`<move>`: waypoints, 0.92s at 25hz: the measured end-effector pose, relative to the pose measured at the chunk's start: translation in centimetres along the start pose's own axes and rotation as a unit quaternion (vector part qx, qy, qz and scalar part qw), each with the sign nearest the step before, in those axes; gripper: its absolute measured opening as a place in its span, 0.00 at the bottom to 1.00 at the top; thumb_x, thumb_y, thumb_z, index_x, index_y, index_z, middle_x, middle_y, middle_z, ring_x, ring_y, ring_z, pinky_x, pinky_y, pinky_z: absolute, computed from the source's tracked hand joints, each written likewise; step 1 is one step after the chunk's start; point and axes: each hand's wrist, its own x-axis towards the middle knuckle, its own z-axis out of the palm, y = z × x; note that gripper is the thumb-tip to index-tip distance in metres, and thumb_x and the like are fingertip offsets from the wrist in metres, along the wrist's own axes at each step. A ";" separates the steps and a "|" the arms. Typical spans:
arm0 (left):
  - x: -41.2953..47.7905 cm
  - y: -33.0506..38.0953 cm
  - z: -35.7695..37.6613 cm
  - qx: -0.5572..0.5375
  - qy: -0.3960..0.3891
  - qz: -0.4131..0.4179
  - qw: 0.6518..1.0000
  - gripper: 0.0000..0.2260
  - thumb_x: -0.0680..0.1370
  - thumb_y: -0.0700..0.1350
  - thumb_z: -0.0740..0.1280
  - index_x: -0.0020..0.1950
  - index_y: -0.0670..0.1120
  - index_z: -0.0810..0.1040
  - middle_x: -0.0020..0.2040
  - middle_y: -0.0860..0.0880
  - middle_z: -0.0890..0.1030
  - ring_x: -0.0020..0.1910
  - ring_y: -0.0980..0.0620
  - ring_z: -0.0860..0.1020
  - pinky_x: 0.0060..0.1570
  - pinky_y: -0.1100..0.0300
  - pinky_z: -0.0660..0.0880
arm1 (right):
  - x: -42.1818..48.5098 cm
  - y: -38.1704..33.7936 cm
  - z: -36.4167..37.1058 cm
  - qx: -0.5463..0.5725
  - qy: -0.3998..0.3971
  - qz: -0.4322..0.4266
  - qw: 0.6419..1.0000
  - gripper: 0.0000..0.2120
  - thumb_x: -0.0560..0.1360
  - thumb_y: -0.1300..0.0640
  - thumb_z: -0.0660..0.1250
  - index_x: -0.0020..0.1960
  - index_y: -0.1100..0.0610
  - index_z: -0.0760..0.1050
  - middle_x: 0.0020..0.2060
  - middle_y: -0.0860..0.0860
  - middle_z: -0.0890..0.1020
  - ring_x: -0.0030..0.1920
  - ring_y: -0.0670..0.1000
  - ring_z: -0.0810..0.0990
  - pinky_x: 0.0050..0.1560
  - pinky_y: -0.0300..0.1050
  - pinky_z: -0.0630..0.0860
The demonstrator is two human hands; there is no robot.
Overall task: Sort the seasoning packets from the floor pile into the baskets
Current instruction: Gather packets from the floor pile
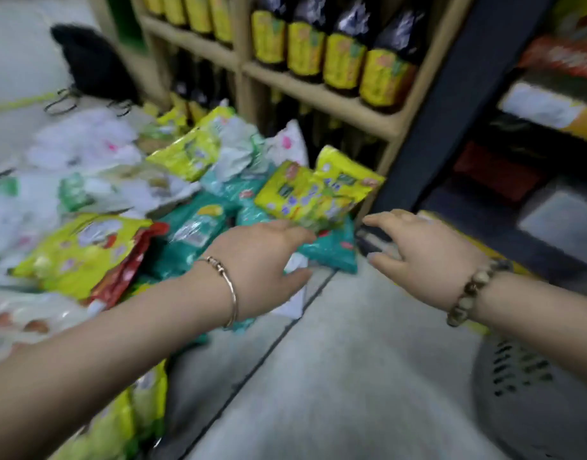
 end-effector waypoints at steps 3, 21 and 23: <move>-4.3 -4.9 3.1 0.008 -0.015 -0.097 0.995 0.21 0.77 0.57 0.60 0.69 0.56 0.66 0.66 0.54 0.71 0.63 0.49 0.73 0.55 0.57 0.71 | 2.9 -3.6 5.4 0.020 -0.041 -0.017 0.999 0.23 0.75 0.49 0.61 0.70 0.49 0.64 0.66 0.51 0.71 0.63 0.54 0.72 0.62 0.49 0.68; -16.3 -14.7 8.7 -0.048 0.129 -0.301 0.944 0.11 0.71 0.44 0.67 0.52 0.44 0.82 0.50 0.47 0.82 0.45 0.45 0.82 0.37 0.56 0.78 | 5.0 -23.2 25.6 0.434 -0.267 0.156 0.846 0.13 0.65 0.42 0.68 0.35 0.53 0.77 0.33 0.47 0.80 0.39 0.49 0.78 0.38 0.43 0.71; -16.6 -14.8 9.5 -0.047 0.128 -0.297 0.945 0.11 0.70 0.42 0.67 0.51 0.44 0.82 0.49 0.46 0.83 0.44 0.44 0.82 0.39 0.53 0.79 | 4.5 -23.5 26.1 0.447 -0.280 0.173 0.831 0.12 0.68 0.45 0.68 0.31 0.52 0.75 0.30 0.46 0.79 0.40 0.51 0.78 0.37 0.42 0.70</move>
